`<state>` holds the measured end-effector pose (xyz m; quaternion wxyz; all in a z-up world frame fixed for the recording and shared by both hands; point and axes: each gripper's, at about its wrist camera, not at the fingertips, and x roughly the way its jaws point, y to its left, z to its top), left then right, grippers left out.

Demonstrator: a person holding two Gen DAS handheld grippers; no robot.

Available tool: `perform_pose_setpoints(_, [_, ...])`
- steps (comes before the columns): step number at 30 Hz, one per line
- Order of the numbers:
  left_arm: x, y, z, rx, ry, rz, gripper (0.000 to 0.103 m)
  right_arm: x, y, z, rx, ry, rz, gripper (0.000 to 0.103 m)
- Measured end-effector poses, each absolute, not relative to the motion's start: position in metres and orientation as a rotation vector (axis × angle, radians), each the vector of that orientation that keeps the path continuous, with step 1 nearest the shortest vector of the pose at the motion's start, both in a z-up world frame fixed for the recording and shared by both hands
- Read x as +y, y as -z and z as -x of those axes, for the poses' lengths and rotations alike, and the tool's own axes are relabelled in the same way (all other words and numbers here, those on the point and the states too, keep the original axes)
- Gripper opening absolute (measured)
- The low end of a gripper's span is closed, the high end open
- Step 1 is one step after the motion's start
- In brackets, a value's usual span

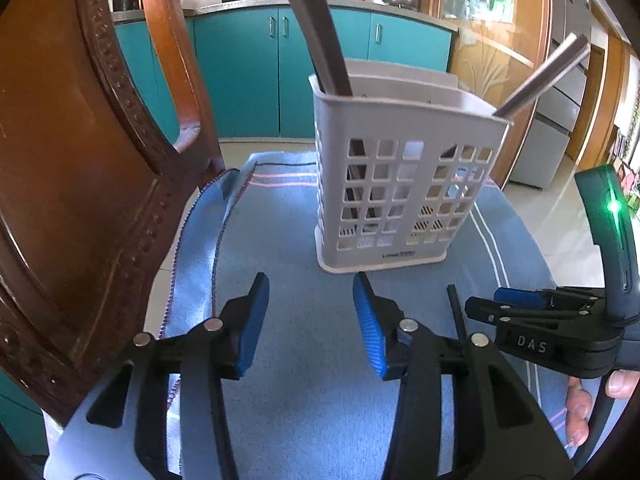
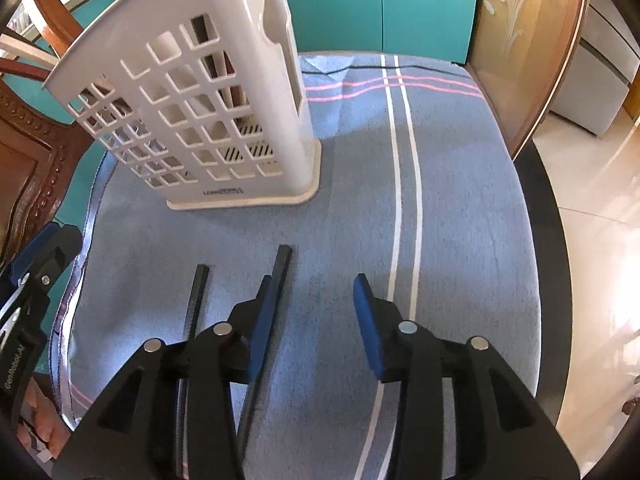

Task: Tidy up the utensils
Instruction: 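Close the left tool on a black chopstick while the right tool grasps another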

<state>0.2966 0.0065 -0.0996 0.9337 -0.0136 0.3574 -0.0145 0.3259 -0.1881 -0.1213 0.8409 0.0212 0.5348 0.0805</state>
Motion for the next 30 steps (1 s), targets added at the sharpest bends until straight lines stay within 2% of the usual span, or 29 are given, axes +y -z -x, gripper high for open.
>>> perform_pose_setpoints(8, [0.004, 0.110, -0.301, 0.770, 0.024, 0.023, 0.047, -0.158, 0.134, -0.313, 1.139, -0.212, 0.111, 0.040])
perform_pose_setpoints(10, [0.003, 0.112, -0.301, 0.775, 0.023, 0.016, 0.047, -0.155, 0.134, -0.309, 1.131, -0.216, 0.133, 0.022])
perform_pose_setpoints(12, [0.002, 0.114, -0.301, 0.783, 0.025, 0.011, 0.047, -0.157, 0.134, -0.308, 1.136, -0.215, 0.127, 0.015])
perform_pose_setpoints(13, [0.001, 0.114, -0.301, 0.787, 0.027, 0.009, 0.047, -0.158, 0.133, -0.307, 1.137, -0.214, 0.120, 0.014])
perform_pose_setpoints(20, [-0.011, 0.124, -0.300, 0.823, 0.067, -0.020, 0.049, -0.173, 0.131, -0.309, 1.136, -0.221, 0.084, 0.014])
perform_pose_setpoints(30, [-0.031, 0.148, -0.298, 0.939, 0.173, -0.009, 0.052, -0.204, 0.118, -0.308, 1.121, -0.168, -0.018, 0.026])
